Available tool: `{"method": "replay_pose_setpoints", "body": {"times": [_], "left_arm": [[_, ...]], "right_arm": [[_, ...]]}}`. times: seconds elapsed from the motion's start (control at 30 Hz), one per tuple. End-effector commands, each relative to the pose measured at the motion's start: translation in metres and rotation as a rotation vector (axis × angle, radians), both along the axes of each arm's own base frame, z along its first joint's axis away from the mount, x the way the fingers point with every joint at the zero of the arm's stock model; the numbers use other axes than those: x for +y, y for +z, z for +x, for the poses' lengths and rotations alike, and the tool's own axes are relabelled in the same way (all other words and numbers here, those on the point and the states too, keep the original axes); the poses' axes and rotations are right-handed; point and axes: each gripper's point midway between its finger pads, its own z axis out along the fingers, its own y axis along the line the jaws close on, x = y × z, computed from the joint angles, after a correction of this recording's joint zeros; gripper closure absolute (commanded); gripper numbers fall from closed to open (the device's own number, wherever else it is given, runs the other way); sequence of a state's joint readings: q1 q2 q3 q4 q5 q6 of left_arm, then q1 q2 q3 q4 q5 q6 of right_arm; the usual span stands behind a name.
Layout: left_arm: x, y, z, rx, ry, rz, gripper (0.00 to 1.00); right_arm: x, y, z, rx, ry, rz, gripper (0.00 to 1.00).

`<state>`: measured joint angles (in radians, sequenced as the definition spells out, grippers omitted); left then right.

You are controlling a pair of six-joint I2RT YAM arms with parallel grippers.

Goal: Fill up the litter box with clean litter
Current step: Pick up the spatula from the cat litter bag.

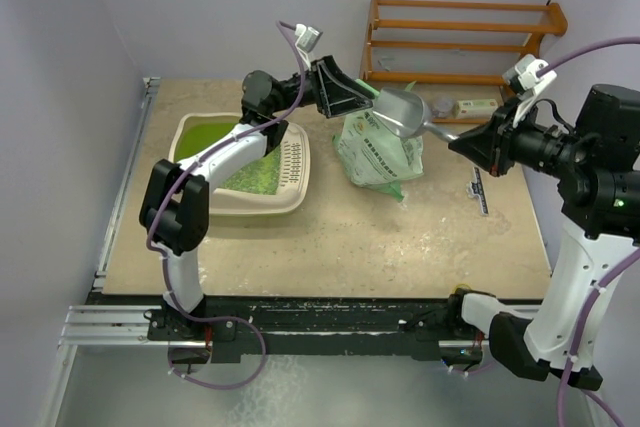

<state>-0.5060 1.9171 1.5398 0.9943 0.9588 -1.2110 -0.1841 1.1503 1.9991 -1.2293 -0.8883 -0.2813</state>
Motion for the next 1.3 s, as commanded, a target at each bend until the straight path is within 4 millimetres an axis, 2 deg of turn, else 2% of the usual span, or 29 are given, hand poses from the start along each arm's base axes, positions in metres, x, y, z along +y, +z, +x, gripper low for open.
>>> {"method": "replay_pose_setpoints", "body": {"times": [0.0,0.23,0.47,0.63,0.77,0.87,1.17,1.27], "left_arm": [[0.004,0.003,0.001,-0.050,0.011,0.000,0.28],[0.000,-0.001,0.001,-0.023,-0.039,-0.014,0.30],[-0.002,0.009,-0.003,-0.039,-0.067,-0.052,0.32],[-0.003,0.018,-0.008,-0.052,-0.088,-0.082,0.38],[-0.012,0.012,-0.016,-0.045,-0.133,-0.069,0.48],[-0.019,0.008,-0.023,-0.041,-0.163,-0.060,0.48],[-0.021,-0.003,-0.022,-0.013,-0.152,-0.038,0.49],[-0.021,-0.002,-0.023,-0.012,-0.160,-0.047,0.60]], "right_arm": [[0.004,0.020,-0.012,-0.102,0.018,-0.020,1.00],[0.009,0.018,-0.014,-0.089,0.052,0.009,1.00],[0.017,0.015,-0.013,-0.053,0.113,0.050,1.00],[0.018,0.010,-0.009,-0.029,0.128,0.062,1.00],[0.018,0.009,-0.005,-0.026,0.128,0.073,1.00],[0.019,0.009,-0.004,-0.024,0.131,0.084,1.00],[0.017,0.013,-0.003,-0.048,0.120,0.068,1.00],[0.016,0.012,-0.001,-0.046,0.114,0.064,1.00]]}}
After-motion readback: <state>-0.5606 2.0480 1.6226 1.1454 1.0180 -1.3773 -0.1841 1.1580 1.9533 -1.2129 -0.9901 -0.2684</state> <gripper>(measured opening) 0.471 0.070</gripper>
